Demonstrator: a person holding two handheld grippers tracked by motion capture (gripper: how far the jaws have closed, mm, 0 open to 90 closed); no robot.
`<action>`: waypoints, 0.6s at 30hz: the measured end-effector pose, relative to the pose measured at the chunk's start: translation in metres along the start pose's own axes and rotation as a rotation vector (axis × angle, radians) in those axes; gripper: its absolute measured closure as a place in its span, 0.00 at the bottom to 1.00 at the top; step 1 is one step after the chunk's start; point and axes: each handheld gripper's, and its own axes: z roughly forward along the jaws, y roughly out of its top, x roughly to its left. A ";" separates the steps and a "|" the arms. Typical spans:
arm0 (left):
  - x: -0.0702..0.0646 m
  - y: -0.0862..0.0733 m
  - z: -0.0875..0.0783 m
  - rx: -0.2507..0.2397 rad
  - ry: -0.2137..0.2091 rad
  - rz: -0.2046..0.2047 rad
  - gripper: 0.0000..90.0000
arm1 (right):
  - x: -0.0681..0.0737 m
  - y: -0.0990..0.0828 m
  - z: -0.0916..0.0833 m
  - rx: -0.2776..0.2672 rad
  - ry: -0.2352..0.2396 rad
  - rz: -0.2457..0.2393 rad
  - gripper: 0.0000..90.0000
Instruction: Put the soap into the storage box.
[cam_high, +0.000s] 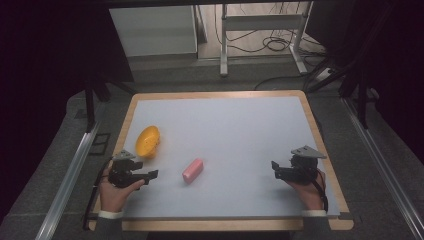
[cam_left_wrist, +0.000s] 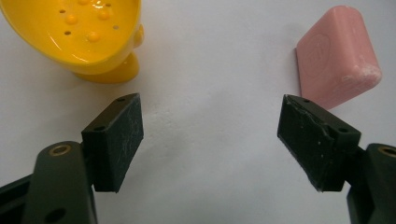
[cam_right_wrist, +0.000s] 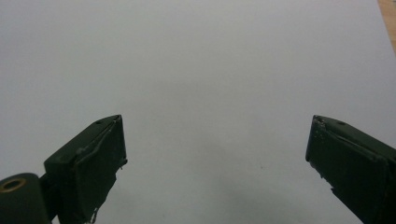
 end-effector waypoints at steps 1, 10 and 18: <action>0.000 0.000 0.000 0.001 0.003 0.002 0.25 | -0.001 0.001 -0.001 -0.005 0.002 0.000 0.05; 0.001 0.000 0.001 0.013 0.008 0.006 0.25 | -0.005 0.002 -0.007 -0.010 0.004 0.010 0.07; -0.003 0.002 0.000 0.021 0.015 0.013 0.25 | -0.006 0.000 -0.006 -0.005 -0.002 0.016 0.07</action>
